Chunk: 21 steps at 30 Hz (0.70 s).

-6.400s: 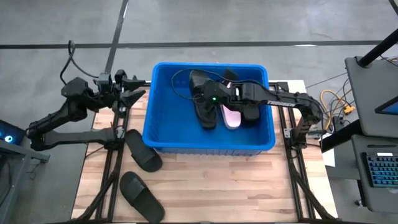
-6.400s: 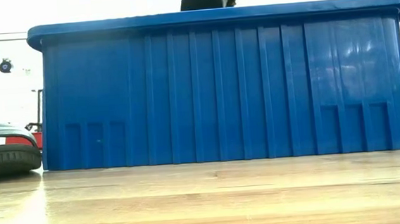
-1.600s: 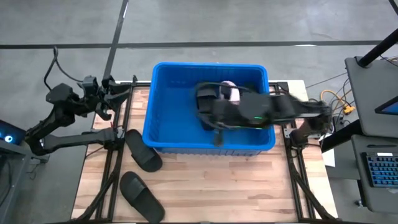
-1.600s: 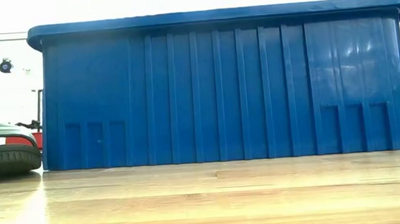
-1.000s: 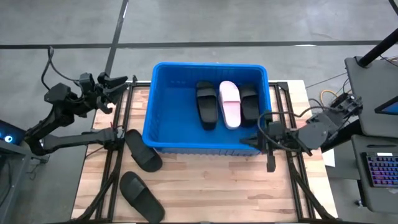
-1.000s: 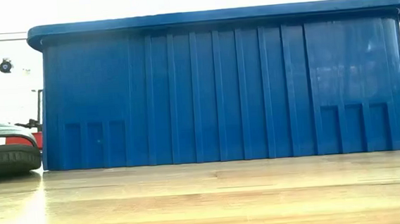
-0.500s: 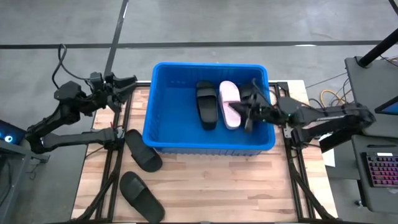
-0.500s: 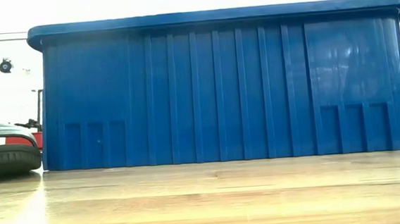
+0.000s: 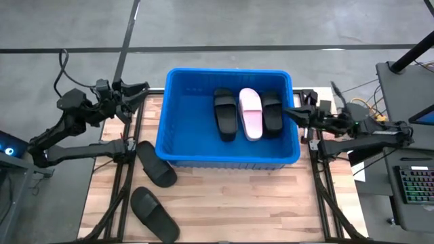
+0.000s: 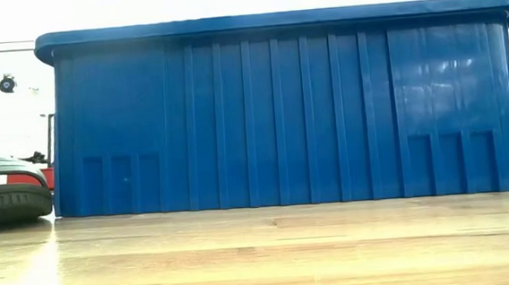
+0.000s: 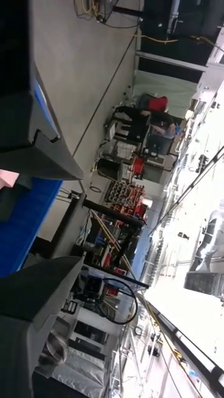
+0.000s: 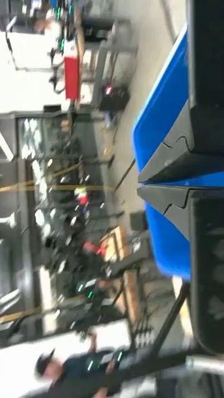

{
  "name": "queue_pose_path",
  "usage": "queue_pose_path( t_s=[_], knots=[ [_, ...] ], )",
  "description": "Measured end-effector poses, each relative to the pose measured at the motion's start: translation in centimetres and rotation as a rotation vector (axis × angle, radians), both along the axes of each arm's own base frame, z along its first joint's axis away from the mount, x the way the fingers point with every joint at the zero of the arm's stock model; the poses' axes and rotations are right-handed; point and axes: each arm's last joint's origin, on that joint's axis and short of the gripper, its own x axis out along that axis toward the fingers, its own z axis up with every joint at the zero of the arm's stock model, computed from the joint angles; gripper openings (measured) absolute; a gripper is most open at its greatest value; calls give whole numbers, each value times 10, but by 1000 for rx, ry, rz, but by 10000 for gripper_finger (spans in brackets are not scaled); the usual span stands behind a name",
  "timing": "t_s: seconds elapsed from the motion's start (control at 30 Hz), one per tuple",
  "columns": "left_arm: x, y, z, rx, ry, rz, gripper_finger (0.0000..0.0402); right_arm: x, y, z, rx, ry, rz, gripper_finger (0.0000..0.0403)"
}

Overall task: Pick and place slides into bin
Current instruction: Put the black slide into the blue container

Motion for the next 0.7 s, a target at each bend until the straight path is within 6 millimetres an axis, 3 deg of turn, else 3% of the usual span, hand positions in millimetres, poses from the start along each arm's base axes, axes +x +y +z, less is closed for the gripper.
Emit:
queue_pose_path(
  t_s=[0.2,0.4,0.53,0.7],
  knots=[
    [1,0,-1,-3,13,-2,196,-35,-1,-2,-25,-172,13,8],
    [2,0,-1,-6,12,-18,196,-54,-1,-25,-80,-301,19,8],
    [2,0,-1,-35,-7,-27,196,-57,-1,-45,-50,-337,28,8],
    [3,0,-1,26,22,-15,196,-63,-2,-53,-39,-412,13,8]
  ],
)
